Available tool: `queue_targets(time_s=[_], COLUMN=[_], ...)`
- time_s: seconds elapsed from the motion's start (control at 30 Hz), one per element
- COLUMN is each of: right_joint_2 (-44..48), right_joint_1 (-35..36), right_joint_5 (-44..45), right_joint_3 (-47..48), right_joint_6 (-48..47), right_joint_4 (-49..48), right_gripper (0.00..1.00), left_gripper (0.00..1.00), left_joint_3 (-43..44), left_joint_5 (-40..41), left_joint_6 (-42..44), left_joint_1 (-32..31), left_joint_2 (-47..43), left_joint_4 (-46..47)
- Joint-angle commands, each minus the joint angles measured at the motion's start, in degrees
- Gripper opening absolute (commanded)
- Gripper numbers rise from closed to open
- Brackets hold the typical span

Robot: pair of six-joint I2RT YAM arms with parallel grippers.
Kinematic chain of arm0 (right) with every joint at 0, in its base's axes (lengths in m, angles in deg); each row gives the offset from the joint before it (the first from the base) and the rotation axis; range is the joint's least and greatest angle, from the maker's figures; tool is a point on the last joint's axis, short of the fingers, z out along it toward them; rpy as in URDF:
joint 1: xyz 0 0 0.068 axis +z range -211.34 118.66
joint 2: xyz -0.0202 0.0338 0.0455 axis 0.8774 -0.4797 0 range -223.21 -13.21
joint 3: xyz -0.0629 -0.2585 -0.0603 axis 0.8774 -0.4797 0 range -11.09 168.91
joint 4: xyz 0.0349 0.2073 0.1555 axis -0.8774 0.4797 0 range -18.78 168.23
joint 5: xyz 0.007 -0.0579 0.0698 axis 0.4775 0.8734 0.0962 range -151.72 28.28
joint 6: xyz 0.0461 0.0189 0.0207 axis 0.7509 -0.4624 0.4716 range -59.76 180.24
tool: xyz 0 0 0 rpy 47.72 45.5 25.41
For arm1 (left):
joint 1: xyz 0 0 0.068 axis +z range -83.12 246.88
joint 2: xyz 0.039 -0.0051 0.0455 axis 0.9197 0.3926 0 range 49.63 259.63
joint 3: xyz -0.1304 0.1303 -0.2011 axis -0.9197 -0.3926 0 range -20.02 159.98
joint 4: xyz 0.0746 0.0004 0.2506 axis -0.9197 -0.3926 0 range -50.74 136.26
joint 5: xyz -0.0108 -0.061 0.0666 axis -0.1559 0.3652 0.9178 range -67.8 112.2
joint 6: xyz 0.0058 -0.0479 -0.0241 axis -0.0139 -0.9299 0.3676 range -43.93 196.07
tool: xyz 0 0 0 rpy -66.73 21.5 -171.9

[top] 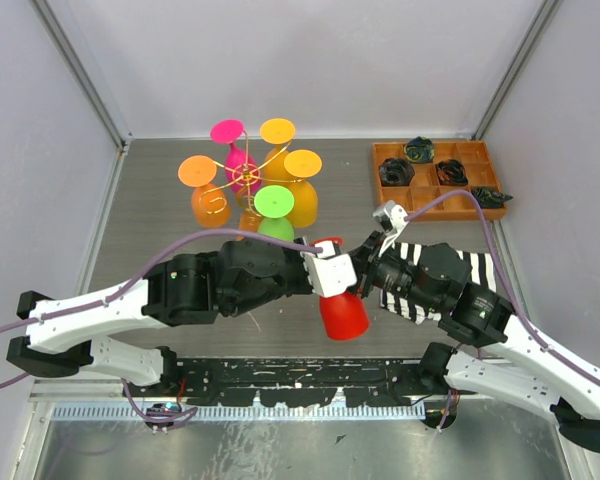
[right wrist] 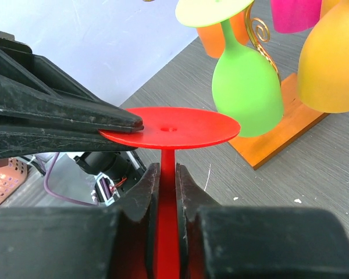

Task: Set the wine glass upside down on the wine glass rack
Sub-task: Pick up the wine glass at the center of the board, then adjust the wine rack at the center of the board.

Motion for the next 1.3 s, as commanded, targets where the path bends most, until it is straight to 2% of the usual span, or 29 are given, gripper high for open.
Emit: queue_targets(time_s=[0.0,0.07,0.13,0.27,0.4,0.5,0.57,0.83,1.03,1.27], right_joint_2=[1.18,1.67,1.80,1.64,1.73,2.19,2.08,1.92,2.08,1.93], right_joint_1=[0.35,0.33,0.34,0.35,0.30,0.35,0.31,0.34,0.30,0.35], right_joint_5=[1.79,2.28,2.62,3.88,4.12,4.72,4.79,3.09,3.04,1.96], right_joint_3=[-1.46,-1.90,-2.07,-0.88,0.14,-0.56,-0.92,-1.25,-2.21,-2.54], right_joint_6=[1.17,1.32,1.28,0.74,0.06,0.03,0.02,0.64,1.00,1.39], right_joint_4=[0.97,0.69,0.84,1.76,2.69,2.77,2.81,2.90,2.84,2.66], right_gripper=[0.01,0.01,0.01,0.01,0.01,0.01,0.01,0.01,0.01,0.01], left_gripper=[0.21,0.38,0.47,0.54,0.60,0.63,0.63,0.63,0.63,0.64], left_joint_3=[0.22,-0.12,0.12,1.48,2.27,4.17,6.68,12.07,11.02,10.60], left_joint_5=[2.99,3.05,2.56,3.40,8.49,11.91,11.42,-3.70,-17.42,-32.94], left_joint_6=[-1.74,-2.49,-3.27,-3.54,-3.20,-4.37,-7.86,-19.15,-24.87,-26.65], left_joint_1=[-0.23,-0.23,-0.17,-0.25,0.50,3.57,7.60,29.37,42.37,51.46], left_joint_2=[-2.12,-2.72,-3.43,-4.26,-4.82,-3.78,-2.60,-0.93,1.45,4.94], left_joint_4=[6.98,7.13,7.30,7.67,8.03,5.62,2.13,-5.71,-5.79,-4.41])
